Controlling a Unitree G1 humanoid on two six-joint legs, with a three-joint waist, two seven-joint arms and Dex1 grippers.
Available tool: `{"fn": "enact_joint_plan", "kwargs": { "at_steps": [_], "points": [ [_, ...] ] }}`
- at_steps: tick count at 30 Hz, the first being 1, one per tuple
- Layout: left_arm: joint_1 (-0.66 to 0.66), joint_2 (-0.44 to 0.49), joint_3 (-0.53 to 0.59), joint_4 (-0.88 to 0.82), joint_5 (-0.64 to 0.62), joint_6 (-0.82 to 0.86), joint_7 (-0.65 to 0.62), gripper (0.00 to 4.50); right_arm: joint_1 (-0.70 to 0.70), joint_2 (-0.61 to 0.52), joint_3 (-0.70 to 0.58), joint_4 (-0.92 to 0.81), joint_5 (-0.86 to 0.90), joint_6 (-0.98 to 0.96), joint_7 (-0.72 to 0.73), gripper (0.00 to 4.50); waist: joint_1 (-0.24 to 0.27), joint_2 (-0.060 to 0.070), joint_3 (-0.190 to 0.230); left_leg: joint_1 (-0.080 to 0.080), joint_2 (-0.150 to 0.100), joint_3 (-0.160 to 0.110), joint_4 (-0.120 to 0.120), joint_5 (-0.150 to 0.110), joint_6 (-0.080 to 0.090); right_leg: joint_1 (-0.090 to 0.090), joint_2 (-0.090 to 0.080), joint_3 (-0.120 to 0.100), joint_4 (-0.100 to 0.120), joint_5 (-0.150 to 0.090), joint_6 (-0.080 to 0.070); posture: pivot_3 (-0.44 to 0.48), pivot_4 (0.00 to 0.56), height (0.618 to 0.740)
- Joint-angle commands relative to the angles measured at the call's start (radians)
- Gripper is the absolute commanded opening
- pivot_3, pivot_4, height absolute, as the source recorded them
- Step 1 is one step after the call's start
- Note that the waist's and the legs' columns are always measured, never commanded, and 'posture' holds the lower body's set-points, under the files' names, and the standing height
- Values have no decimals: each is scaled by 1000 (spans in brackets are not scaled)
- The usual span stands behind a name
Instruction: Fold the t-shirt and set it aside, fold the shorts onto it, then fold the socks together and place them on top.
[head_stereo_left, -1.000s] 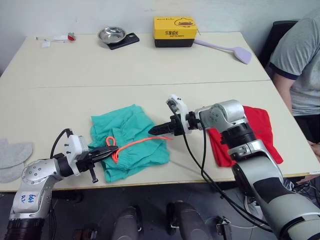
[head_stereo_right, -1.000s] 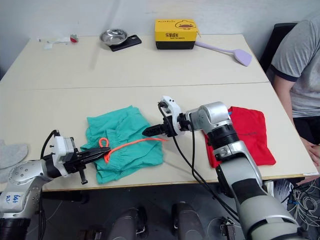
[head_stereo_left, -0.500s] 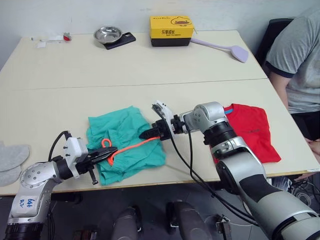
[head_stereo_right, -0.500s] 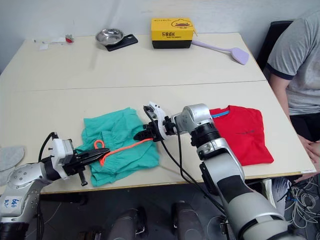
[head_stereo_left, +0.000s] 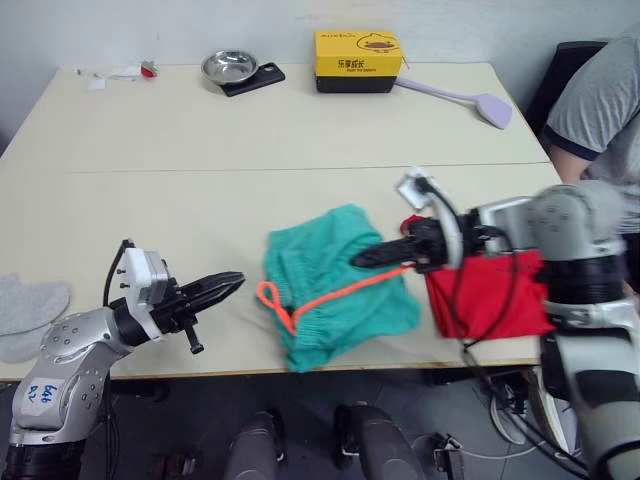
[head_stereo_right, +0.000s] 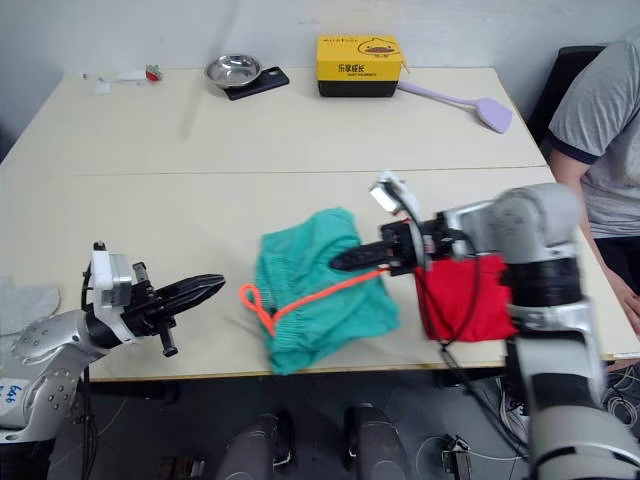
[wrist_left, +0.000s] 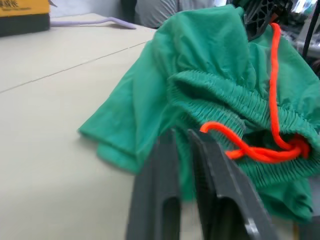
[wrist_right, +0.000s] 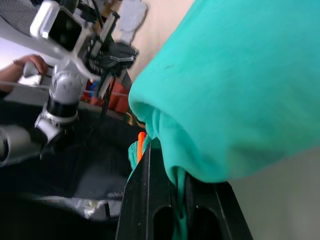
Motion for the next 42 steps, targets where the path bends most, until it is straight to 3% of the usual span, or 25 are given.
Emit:
{"fn": "enact_joint_plan", "kwargs": {
  "at_steps": [1, 5, 10, 20, 29, 36, 42],
  "points": [
    [-1, 4, -1, -31, -19, 20, -5, 1739, 8, -86, -26, -57, 56, 5, 24, 0, -1, 0, 0, 0, 0, 0, 0, 0, 0, 0, 0, 0, 0, 0, 0, 0, 150, 740],
    [-20, -12, -15, -11, -3, 19, -5, 2965, 26, -235, -50, -19, -22, -62, 56, 0, 7, 1, 1, 0, 0, 0, 1, 0, -1, 0, 1, 0, 1, 0, 0, 0, 150, 740],
    [-38, 1, -42, 7, -2, 25, -56, 4481, 86, -467, 38, 70, -173, -260, 236, 0, 27, 2, 1, -1, -1, 1, 2, -2, 1, 1, 0, 1, -3, 1, 1, 0, 150, 740],
    [-94, -1, -70, 73, 51, -26, -117, 4481, 115, -593, 175, 328, -456, -517, 450, 0, 30, 6, 3, 0, 0, 4, 3, -1, -1, -1, 1, 4, -3, 1, 2, 0, 150, 740],
    [-106, 0, -78, 99, 71, -41, -142, 4481, 89, -491, 203, 604, -680, -741, 442, 0, 26, 7, 4, 1, 0, 9, 5, -1, -2, -1, 1, 8, -2, 1, 2, 0, 150, 740],
    [-113, 0, -80, 108, 82, -48, -154, 4481, 137, -369, 96, 663, -720, -901, 316, 0, 22, 7, 4, 1, 0, 10, 6, 0, -4, -1, 1, 9, 0, 1, 3, 0, 150, 740],
    [-112, 5, -77, 111, 91, -53, -167, 4500, 230, -388, -26, 595, -706, -1019, 305, 1787, 28, 8, 3, 2, 0, 11, 7, 0, -4, -1, 1, 10, 0, 2, 4, 0, 150, 740]
  ]
}}
